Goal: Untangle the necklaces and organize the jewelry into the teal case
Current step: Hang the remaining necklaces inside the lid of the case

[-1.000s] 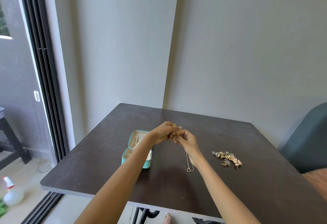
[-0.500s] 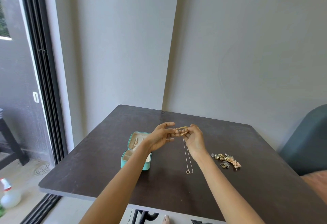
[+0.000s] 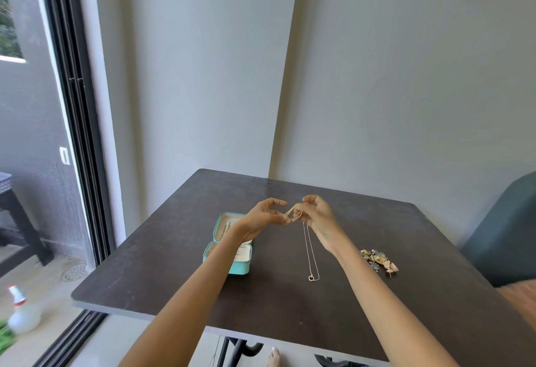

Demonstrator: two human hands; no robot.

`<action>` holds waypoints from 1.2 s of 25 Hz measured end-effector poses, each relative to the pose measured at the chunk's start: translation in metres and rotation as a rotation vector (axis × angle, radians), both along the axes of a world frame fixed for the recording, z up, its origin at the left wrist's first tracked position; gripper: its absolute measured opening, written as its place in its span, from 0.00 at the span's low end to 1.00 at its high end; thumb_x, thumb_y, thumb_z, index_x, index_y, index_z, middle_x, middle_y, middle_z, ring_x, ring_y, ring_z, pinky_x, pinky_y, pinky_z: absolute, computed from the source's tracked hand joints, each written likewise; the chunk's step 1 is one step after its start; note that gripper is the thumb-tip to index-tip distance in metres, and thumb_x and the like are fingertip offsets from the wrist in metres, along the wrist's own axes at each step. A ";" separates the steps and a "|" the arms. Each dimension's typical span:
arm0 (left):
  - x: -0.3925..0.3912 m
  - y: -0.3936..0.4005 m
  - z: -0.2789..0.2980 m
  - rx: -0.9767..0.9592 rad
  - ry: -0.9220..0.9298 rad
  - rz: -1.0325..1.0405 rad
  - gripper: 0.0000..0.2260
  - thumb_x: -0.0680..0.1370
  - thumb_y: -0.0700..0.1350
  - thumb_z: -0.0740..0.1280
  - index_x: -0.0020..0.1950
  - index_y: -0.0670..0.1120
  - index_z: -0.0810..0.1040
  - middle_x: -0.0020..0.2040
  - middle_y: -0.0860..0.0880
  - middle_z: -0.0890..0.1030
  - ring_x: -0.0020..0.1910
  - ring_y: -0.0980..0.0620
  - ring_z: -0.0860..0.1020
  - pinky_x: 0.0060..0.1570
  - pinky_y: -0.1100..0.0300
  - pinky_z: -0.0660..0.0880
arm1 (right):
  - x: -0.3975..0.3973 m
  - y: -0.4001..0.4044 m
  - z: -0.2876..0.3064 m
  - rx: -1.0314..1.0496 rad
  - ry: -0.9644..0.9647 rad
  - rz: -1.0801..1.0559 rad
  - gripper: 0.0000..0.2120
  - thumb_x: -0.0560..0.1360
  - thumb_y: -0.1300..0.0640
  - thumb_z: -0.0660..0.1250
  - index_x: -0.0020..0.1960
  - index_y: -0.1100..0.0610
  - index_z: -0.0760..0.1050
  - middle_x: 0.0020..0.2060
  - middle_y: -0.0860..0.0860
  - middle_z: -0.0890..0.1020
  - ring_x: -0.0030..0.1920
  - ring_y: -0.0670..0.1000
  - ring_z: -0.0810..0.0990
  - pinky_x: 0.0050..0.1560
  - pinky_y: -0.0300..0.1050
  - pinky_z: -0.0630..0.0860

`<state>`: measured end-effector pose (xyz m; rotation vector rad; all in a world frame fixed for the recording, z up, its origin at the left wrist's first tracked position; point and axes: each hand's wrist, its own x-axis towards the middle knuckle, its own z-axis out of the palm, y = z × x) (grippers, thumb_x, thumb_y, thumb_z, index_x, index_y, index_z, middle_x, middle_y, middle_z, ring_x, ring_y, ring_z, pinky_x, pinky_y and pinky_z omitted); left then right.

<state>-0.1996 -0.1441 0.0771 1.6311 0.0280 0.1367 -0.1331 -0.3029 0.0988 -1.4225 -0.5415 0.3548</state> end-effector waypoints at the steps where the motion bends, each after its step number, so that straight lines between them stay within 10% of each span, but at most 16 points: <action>1: 0.000 0.002 -0.001 0.029 0.006 0.001 0.19 0.75 0.35 0.68 0.64 0.41 0.69 0.40 0.47 0.82 0.41 0.55 0.81 0.49 0.70 0.74 | 0.001 0.001 0.004 -0.066 -0.049 -0.016 0.10 0.73 0.69 0.65 0.51 0.59 0.67 0.37 0.56 0.78 0.35 0.49 0.78 0.38 0.38 0.76; 9: -0.013 0.033 0.014 0.070 0.047 0.111 0.16 0.75 0.39 0.68 0.62 0.46 0.72 0.49 0.48 0.81 0.48 0.52 0.80 0.52 0.54 0.70 | 0.007 0.019 0.015 -0.433 -0.311 0.018 0.10 0.72 0.63 0.69 0.47 0.55 0.68 0.39 0.52 0.79 0.45 0.53 0.77 0.53 0.51 0.74; 14: -0.026 0.071 0.009 0.292 0.133 0.321 0.16 0.75 0.37 0.67 0.63 0.38 0.73 0.43 0.46 0.77 0.41 0.54 0.76 0.39 0.66 0.73 | 0.005 0.032 0.017 -0.558 -0.451 0.058 0.09 0.72 0.62 0.68 0.43 0.52 0.68 0.40 0.51 0.77 0.42 0.50 0.76 0.39 0.38 0.70; 18: -0.028 0.094 -0.014 0.394 0.247 0.564 0.15 0.75 0.36 0.66 0.62 0.38 0.73 0.56 0.42 0.76 0.57 0.45 0.75 0.56 0.57 0.71 | 0.006 0.037 0.011 -0.570 -0.463 0.039 0.09 0.72 0.63 0.68 0.44 0.53 0.69 0.40 0.51 0.77 0.41 0.50 0.75 0.39 0.38 0.69; 23: -0.031 0.097 -0.023 0.402 0.467 0.462 0.04 0.76 0.37 0.63 0.42 0.41 0.72 0.34 0.47 0.70 0.30 0.50 0.72 0.25 0.62 0.73 | 0.008 0.042 0.007 -0.429 -0.301 0.043 0.09 0.71 0.67 0.68 0.46 0.58 0.69 0.37 0.50 0.79 0.42 0.52 0.79 0.56 0.54 0.75; 30: -0.033 0.109 -0.037 0.112 0.531 0.435 0.10 0.76 0.35 0.64 0.57 0.33 0.74 0.41 0.41 0.78 0.30 0.49 0.76 0.30 0.58 0.78 | 0.005 0.046 0.011 -0.587 -0.475 0.107 0.10 0.71 0.62 0.69 0.44 0.52 0.69 0.44 0.53 0.79 0.43 0.50 0.77 0.47 0.45 0.74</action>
